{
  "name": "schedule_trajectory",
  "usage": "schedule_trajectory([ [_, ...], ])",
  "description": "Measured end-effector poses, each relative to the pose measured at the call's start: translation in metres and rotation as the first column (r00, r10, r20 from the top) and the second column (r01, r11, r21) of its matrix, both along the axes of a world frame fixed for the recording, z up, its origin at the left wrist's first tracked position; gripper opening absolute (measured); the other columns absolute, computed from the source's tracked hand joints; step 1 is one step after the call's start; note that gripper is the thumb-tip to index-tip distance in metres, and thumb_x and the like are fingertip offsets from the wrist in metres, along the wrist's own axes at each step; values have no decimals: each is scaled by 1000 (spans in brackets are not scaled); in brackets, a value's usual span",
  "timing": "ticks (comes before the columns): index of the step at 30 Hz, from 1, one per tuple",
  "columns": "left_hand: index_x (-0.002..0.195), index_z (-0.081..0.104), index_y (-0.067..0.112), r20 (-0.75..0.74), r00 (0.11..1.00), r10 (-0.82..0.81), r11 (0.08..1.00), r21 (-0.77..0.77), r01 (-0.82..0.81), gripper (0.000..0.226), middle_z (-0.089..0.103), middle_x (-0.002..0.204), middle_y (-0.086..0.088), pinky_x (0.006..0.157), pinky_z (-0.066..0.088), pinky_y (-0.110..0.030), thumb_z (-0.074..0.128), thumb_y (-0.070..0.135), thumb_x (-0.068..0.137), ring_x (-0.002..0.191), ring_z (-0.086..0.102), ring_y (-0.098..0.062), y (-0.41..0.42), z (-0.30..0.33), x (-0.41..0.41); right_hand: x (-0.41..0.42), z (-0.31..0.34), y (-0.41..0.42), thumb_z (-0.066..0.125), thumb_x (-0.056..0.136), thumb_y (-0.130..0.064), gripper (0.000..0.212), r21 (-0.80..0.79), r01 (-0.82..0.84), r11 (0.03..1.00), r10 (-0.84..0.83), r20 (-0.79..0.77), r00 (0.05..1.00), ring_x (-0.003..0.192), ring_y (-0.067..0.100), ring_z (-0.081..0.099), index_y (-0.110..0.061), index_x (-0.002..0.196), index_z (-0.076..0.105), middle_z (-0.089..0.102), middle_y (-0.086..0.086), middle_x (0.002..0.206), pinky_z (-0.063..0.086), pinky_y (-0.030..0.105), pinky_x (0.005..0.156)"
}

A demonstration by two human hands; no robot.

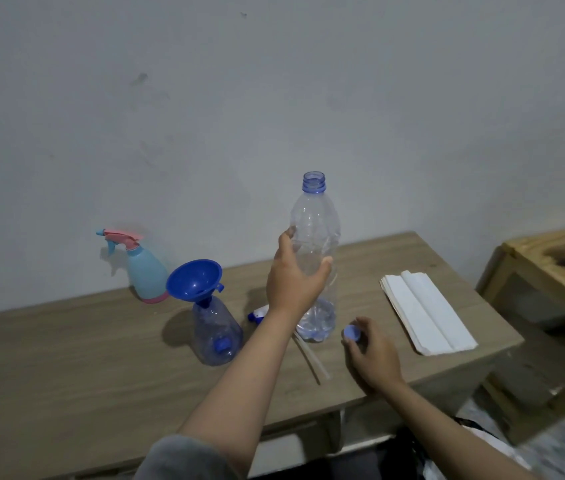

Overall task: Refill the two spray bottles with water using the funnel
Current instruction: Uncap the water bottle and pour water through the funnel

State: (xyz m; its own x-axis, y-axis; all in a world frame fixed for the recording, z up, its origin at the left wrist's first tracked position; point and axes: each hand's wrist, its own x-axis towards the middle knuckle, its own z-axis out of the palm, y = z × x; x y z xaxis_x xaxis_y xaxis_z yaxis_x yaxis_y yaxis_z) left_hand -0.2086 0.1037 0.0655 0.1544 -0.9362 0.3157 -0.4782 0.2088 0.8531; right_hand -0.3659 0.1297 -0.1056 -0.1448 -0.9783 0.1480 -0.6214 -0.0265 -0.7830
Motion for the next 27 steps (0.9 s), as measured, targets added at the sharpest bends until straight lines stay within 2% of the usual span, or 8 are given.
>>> schedule_trajectory([
  [4,130,30,39,-7,1000,-11,1000,4,12,68,54,129,5,90,48,-32,72,42,76,116,54,-14,0,0,0,0,1,-1,70,84,-29,51,14,-10,1000,10,1,1000,109,16,56,-18,129,49,61,-4,116,50,38,93],
  [6,129,30,40,-16,1000,-15,1000,8,15,69,53,129,5,90,47,-31,72,43,75,117,53,-14,0,0,-1,2,9,1,69,85,-24,46,-28,17,999,-12,156,988,112,16,57,-20,127,50,60,-6,116,49,30,90],
  [9,131,26,41,-20,999,-46,999,23,47,74,51,133,6,91,43,-27,73,45,74,121,51,-14,-2,0,1,13,45,-1,66,87,-16,38,-237,81,968,20,396,918,115,7,56,-25,120,50,59,-9,118,48,24,92],
  [14,148,9,29,-17,996,-87,991,100,88,106,40,148,2,96,33,-22,72,60,69,133,40,-12,-1,9,14,34,124,-18,59,91,-8,41,-490,100,866,200,521,830,117,11,57,-19,128,45,61,5,121,45,18,94],
  [19,143,24,36,0,997,79,974,-215,-77,79,36,144,16,96,23,0,62,57,77,128,32,10,24,30,53,46,156,-34,60,91,-26,50,-557,57,828,269,486,832,121,15,54,-22,135,38,55,10,128,46,28,96],
  [22,140,32,29,49,964,260,902,-371,-224,74,36,137,18,101,22,-3,62,55,77,127,33,5,36,30,91,54,160,-45,73,78,-45,78,-541,-40,840,283,374,883,124,4,49,-31,142,31,53,0,133,39,13,98],
  [24,141,32,25,49,942,333,895,-330,-299,82,34,137,13,105,27,-16,69,55,74,129,33,-2,41,23,116,62,160,-51,78,69,-49,93,-554,-89,828,310,319,896,125,3,48,-34,145,27,50,-1,137,37,6,96],
  [27,145,26,27,10,923,385,910,-170,-378,102,27,133,17,100,31,-25,77,56,62,125,29,-1,45,7,142,73,160,-61,84,60,-46,110,-571,-80,817,297,299,907,121,12,52,-36,149,20,50,4,133,43,22,101],
])
